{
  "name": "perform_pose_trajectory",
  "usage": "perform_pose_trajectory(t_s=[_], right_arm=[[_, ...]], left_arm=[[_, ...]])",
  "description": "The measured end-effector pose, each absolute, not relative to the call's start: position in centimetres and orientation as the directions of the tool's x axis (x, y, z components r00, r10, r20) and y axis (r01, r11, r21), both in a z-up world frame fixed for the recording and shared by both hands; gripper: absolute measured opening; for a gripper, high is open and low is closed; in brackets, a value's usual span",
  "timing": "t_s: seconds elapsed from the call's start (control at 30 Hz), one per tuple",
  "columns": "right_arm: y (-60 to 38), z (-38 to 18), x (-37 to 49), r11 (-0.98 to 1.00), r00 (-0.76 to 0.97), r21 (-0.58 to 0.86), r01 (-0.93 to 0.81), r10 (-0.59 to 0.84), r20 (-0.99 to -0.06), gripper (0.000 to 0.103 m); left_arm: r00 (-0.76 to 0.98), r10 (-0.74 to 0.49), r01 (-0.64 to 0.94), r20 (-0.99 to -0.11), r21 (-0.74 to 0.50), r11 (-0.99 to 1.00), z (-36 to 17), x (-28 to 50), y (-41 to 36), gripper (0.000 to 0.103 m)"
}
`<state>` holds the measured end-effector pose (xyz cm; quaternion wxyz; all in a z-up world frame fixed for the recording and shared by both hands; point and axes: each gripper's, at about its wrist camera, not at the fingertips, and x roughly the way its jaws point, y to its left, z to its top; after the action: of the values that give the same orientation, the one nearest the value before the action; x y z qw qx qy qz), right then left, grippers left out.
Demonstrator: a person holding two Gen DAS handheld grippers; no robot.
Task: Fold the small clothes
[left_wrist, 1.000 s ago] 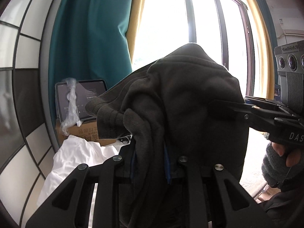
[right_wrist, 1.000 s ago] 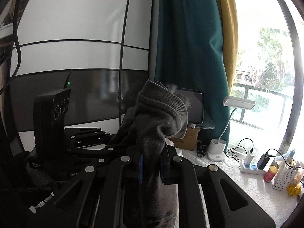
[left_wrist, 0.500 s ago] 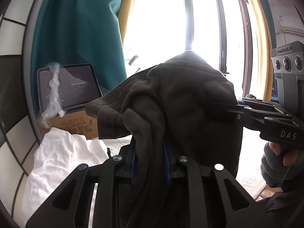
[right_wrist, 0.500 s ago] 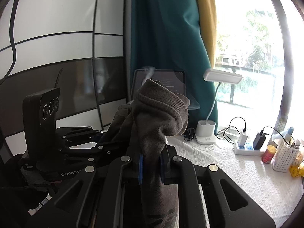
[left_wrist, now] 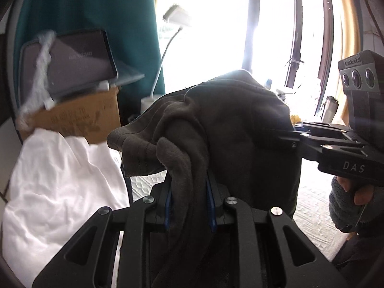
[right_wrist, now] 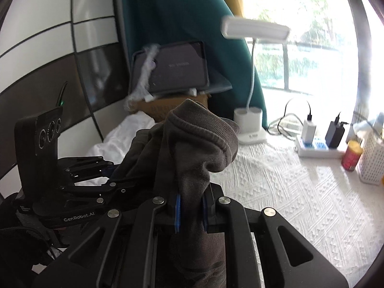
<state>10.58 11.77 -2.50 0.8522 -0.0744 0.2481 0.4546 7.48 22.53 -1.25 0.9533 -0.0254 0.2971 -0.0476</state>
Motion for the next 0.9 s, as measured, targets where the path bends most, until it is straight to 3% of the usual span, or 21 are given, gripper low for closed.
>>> perform_pose_trajectory(t_s=[0.33, 0.47, 0.77, 0.9], right_arm=[[12.3, -6.9, 16.5, 0.612, 0.428, 0.185, -0.769, 0.708, -0.562, 0.014], [12.3, -7.5, 18.6, 0.630, 0.440, 0.205, -0.749, 0.705, -0.556, 0.014], [13.3, -12.1, 22.4, 0.663, 0.371, 0.272, -0.697, 0.658, -0.655, 0.015], [12.7, -12.9, 23.6, 0.672, 0.339, 0.330, -0.663, 0.663, -0.668, 0.027]], left_arm=[[0.753, -0.116, 0.033, -0.647, -0.139, 0.990, -4.7, 12.3, 23.8, 0.021], [0.742, -0.114, 0.052, -0.660, -0.114, 0.992, -4.8, 14.3, 23.6, 0.020], [0.672, -0.040, -0.029, -0.740, -0.080, 0.996, -7.5, 16.3, 24.6, 0.021], [0.655, -0.014, -0.063, -0.756, -0.072, 0.995, -7.6, 16.5, 25.1, 0.023]])
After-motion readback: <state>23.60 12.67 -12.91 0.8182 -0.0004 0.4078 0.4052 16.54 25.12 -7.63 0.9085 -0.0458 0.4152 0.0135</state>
